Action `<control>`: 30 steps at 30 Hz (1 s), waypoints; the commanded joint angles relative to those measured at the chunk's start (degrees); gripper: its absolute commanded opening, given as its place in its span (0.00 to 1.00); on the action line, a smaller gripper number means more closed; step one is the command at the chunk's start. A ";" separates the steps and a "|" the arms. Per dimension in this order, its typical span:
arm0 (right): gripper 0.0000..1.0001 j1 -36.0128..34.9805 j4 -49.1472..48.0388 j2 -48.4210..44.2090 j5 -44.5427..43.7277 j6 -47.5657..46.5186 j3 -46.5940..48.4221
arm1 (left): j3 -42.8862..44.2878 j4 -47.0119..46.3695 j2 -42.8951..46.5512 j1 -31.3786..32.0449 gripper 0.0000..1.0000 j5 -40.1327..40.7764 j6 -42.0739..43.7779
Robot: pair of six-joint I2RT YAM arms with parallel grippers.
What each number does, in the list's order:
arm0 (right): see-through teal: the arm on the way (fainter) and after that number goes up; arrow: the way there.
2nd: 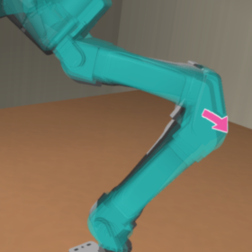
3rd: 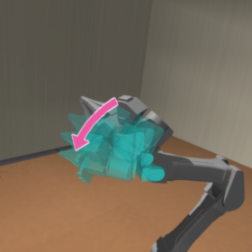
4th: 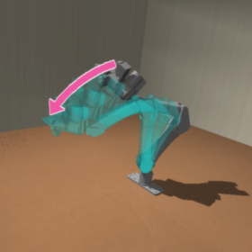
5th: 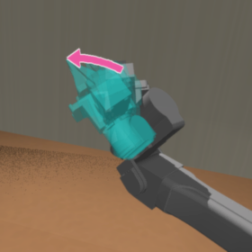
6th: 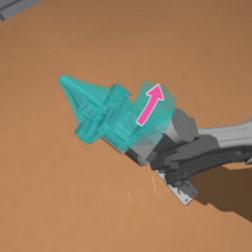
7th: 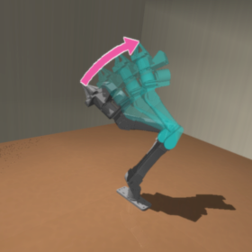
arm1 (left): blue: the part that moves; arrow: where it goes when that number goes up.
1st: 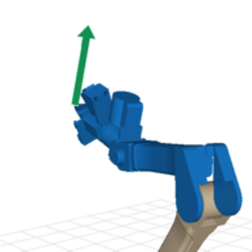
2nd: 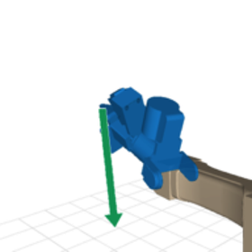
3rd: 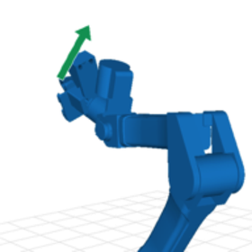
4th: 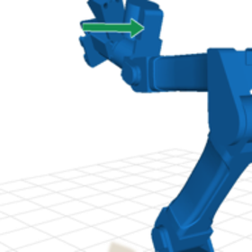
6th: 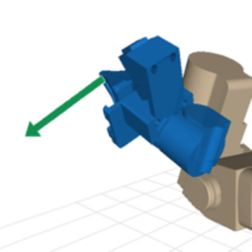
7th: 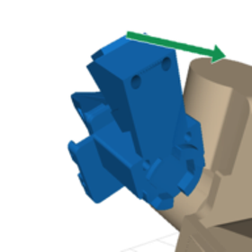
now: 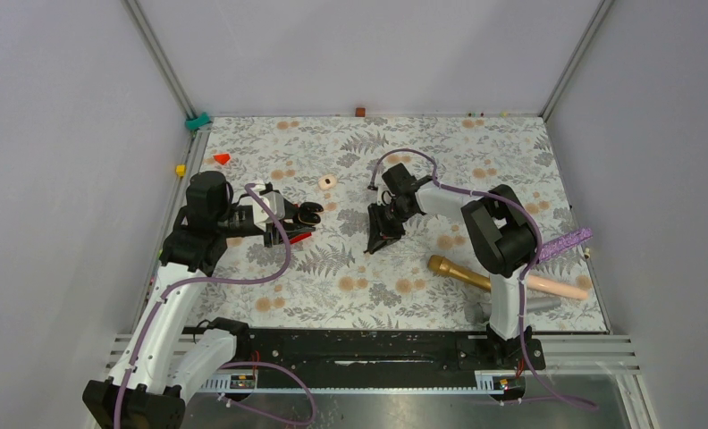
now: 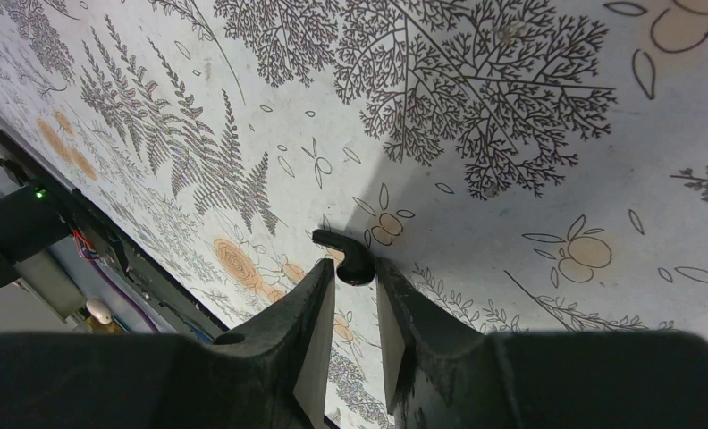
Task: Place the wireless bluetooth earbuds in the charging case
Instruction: Pick up the earbud from the center of the board.
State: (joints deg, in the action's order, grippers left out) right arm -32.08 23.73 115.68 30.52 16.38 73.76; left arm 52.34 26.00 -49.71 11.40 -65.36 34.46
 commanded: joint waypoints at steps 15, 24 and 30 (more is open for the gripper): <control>0.16 -1.15 1.35 -0.42 -3.09 -2.52 2.22 | -0.54 -2.58 -0.15 -0.32 0.00 -1.97 0.42; 0.17 -1.15 4.03 -13.96 -9.08 -9.99 3.71 | -3.73 -16.01 -3.70 0.42 0.00 3.47 -12.98; 0.17 -1.15 5.39 -25.52 -17.08 -15.64 3.94 | -3.96 -20.54 -8.75 4.84 0.00 14.01 -18.28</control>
State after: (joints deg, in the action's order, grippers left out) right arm -32.77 27.59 98.67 20.27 6.31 75.11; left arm 48.53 12.60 -56.12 13.56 -59.07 21.45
